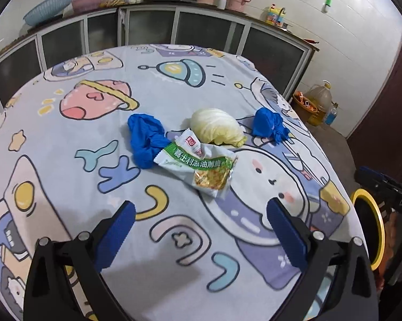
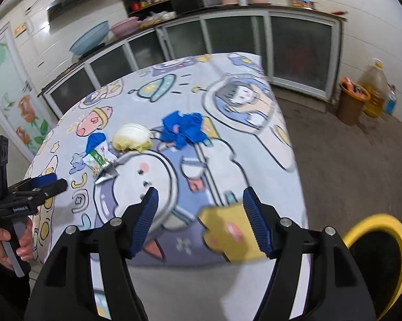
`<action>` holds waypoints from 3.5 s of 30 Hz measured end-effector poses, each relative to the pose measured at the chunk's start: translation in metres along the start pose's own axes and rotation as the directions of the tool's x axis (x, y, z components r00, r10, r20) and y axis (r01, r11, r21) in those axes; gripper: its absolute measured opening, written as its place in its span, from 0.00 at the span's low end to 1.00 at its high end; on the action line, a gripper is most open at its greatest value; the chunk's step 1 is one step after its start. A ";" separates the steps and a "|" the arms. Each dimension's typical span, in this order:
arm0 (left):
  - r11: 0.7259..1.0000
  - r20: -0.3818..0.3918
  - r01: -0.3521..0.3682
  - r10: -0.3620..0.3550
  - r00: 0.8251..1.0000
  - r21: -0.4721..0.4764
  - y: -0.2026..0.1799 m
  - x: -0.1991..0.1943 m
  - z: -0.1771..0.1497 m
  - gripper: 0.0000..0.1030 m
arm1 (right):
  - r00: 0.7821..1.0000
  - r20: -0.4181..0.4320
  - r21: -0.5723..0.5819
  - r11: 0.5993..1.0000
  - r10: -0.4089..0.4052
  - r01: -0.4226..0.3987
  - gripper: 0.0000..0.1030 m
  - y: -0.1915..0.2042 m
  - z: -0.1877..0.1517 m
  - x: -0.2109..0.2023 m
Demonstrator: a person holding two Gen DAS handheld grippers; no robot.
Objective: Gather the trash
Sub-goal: 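Grasp the green snack wrapper with the left tool while the right tool grasps the blue glove, then carry the snack wrapper and blue glove over the yellow bin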
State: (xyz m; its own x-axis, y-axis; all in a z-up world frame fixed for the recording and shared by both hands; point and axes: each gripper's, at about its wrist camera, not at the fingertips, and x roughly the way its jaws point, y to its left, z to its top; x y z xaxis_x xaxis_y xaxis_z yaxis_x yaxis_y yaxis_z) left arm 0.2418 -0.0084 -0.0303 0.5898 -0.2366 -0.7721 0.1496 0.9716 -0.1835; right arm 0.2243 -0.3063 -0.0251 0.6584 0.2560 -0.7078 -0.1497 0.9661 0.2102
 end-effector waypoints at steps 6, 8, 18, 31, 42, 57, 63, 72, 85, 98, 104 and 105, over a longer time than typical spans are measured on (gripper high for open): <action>0.998 -0.048 0.009 -0.012 0.999 -0.062 0.004 0.023 0.007 0.92 | 0.998 -0.050 -0.042 0.999 0.032 -0.035 0.62 0.014 0.034 0.049; 0.998 -0.055 -0.004 0.001 0.998 -0.065 0.004 0.027 0.009 0.92 | 0.998 -0.060 -0.049 0.998 0.036 -0.038 0.62 0.017 0.044 0.064; 0.995 -0.092 -0.037 0.028 0.995 -0.094 0.010 0.047 0.021 0.92 | 0.994 -0.102 -0.073 0.996 0.042 -0.049 0.64 0.025 0.078 0.120; 0.991 -0.149 -0.082 0.066 0.987 -0.109 -0.001 0.089 0.041 0.61 | 0.977 -0.212 -0.090 0.995 0.017 -0.037 0.38 0.022 0.090 0.178; 0.995 -0.108 -0.036 0.026 0.994 -0.090 0.002 0.050 0.029 0.22 | 0.962 -0.224 0.028 0.988 0.154 -0.152 0.18 0.014 0.084 0.148; 0.994 -0.015 -0.085 0.084 0.996 -0.070 0.026 -0.042 -0.031 0.22 | 0.961 -0.133 0.016 0.970 0.244 -0.244 0.18 0.035 0.042 0.038; 0.994 0.021 -0.108 0.109 0.994 -0.030 0.021 -0.061 -0.046 0.22 | 0.956 -0.112 0.012 0.962 0.271 -0.271 0.18 0.044 0.012 0.005; 0.997 0.041 -0.054 0.052 0.998 0.052 -0.019 -0.067 -0.049 0.22 | 0.958 -0.101 0.053 0.963 0.269 -0.264 0.18 0.032 -0.029 -0.026; 0.978 0.033 0.024 -0.032 0.999 0.209 -0.106 -0.065 -0.055 0.22 | 0.977 -0.043 0.154 0.968 0.207 -0.198 0.18 -0.035 -0.070 -0.069; 0.922 0.005 0.124 -0.135 0.991 0.368 -0.198 -0.055 -0.051 0.23 | 0.995 0.070 0.325 0.942 0.068 -0.087 0.18 -0.125 -0.104 -0.133; 0.885 -0.005 0.170 -0.186 0.983 0.434 -0.239 -0.052 -0.049 0.23 | 0.995 0.103 0.393 0.919 -0.012 -0.029 0.18 -0.157 -0.120 -0.159; 0.880 -0.007 0.177 -0.194 0.981 0.442 -0.245 -0.052 -0.049 0.23 | 0.994 0.104 0.400 0.916 -0.020 -0.023 0.18 -0.161 -0.123 -0.162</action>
State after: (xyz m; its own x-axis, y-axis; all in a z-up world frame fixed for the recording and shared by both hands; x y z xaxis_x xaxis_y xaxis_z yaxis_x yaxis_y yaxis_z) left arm 0.1360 -0.2337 0.0247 0.5444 -0.4201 -0.7260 0.5862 0.8096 -0.0289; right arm 0.0514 -0.4992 -0.0271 0.7341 0.2319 -0.6382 0.1425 0.8663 0.4787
